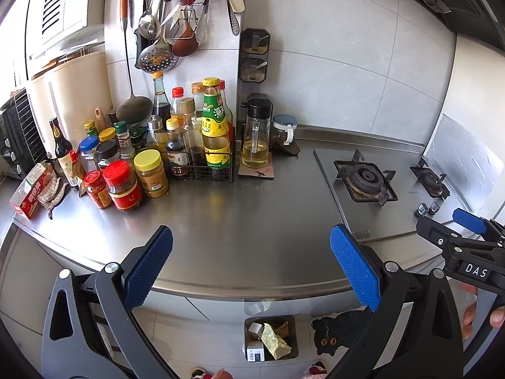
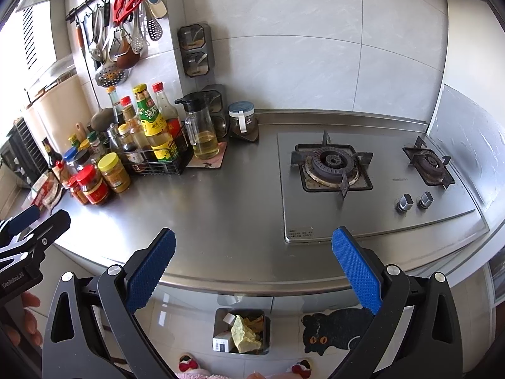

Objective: Collect trash

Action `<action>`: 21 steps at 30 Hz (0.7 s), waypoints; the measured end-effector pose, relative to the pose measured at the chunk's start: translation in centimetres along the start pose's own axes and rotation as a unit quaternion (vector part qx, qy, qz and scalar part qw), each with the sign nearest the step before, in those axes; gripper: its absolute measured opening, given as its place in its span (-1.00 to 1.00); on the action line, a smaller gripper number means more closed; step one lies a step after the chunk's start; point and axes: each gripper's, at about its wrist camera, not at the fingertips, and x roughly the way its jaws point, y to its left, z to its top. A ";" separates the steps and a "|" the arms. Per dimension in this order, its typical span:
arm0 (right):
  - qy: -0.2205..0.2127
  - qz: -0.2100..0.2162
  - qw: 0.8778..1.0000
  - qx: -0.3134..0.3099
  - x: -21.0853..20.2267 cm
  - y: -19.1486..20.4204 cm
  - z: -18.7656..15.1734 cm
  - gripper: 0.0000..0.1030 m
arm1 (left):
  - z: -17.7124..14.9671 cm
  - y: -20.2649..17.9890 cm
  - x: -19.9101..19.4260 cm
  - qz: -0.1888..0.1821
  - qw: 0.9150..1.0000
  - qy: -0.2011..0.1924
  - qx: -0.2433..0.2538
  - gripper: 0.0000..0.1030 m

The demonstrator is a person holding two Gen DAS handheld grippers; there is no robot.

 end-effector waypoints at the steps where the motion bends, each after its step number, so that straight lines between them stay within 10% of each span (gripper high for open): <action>1: 0.001 0.002 1.000 0.000 0.0 0.1 0.0 0.94 | 0.0 0.0 0.0 0.001 1.000 0.000 0.000 0.84; 21: 0.006 0.001 1.000 -0.007 0.6 -0.2 0.4 0.94 | 0.2 -0.2 0.5 -0.001 1.000 0.003 -0.002 0.84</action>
